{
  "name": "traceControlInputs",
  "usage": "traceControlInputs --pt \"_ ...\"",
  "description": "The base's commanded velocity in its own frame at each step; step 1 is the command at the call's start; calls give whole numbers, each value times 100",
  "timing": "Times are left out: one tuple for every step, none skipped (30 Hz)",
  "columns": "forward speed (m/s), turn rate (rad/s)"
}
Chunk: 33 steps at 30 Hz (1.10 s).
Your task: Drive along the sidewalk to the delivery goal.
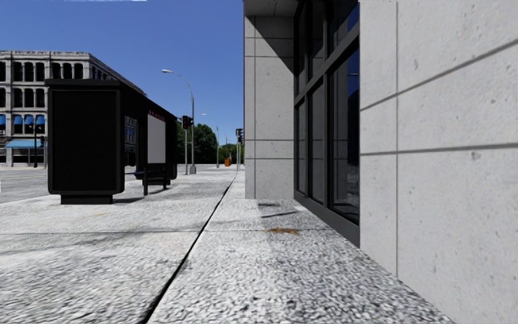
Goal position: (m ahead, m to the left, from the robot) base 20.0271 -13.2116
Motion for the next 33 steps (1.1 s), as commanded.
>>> traceControlInputs --pt "200 37" --pt "200 37" --pt "200 38" --pt "200 39" --pt "200 39" --pt "200 39" --pt "200 39" --pt "200 39" --pt "200 40" --pt "200 40" --pt "200 40" --pt "200 40" --pt "200 40" --pt "200 40" --pt "200 40" --pt "200 40" --pt "200 40" --pt "200 40" --pt "200 40" --pt "200 40" --pt "200 40" --pt "200 40" --pt "200 40" --pt "200 40" --pt "200 40" --pt "200 40" --pt "200 40" --pt "200 40" --pt "200 40" --pt "200 40" --pt "200 40" --pt "200 40" --pt "200 40"
